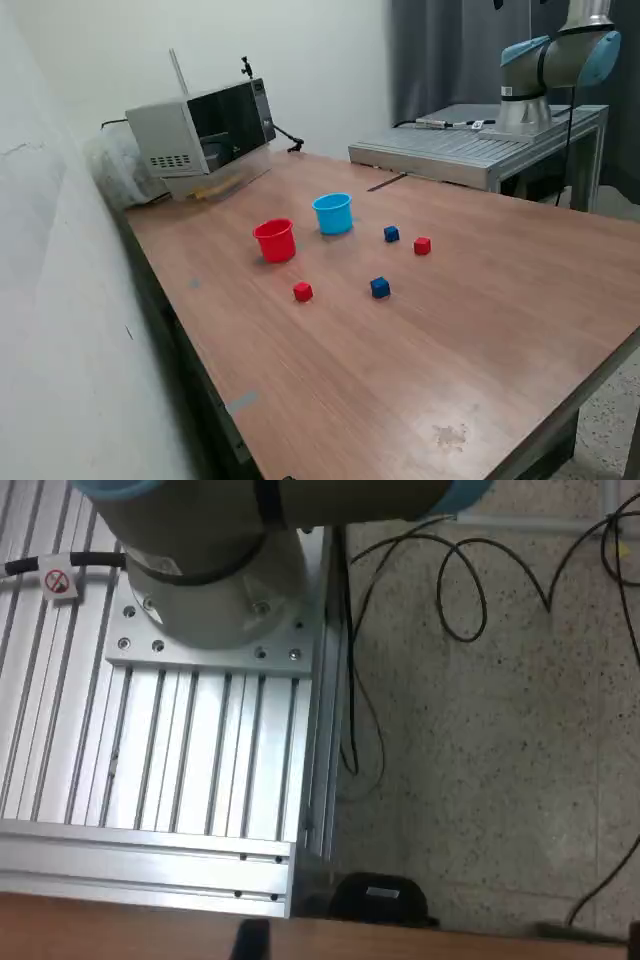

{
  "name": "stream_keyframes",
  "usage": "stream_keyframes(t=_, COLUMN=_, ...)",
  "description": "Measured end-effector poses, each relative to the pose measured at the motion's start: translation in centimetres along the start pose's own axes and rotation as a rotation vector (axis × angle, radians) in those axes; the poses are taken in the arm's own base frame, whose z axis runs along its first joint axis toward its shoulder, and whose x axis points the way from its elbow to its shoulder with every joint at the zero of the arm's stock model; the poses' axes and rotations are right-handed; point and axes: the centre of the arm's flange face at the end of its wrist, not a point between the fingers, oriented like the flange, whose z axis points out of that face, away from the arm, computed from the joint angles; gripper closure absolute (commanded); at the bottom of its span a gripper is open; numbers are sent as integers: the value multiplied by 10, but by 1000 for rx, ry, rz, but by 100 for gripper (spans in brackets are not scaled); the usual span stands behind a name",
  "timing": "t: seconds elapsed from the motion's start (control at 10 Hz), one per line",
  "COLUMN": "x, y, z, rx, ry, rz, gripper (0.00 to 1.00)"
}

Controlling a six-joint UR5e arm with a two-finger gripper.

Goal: Place red objects in the red bin, and blue objects in the blue bin.

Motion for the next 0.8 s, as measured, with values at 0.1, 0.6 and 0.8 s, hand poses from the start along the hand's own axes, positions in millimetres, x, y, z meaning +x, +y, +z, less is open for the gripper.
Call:
stream_keyframes(t=0.1, x=0, y=1, z=-2, rx=-12, ry=3, rz=1, gripper=0)
stream_keyframes(t=0.6, x=1, y=14, z=-15, rx=-135, ry=18, rz=9, gripper=0)
stream_keyframes(t=0.8, x=1, y=22, z=-21, rx=-219, ry=26, rz=18, gripper=0)
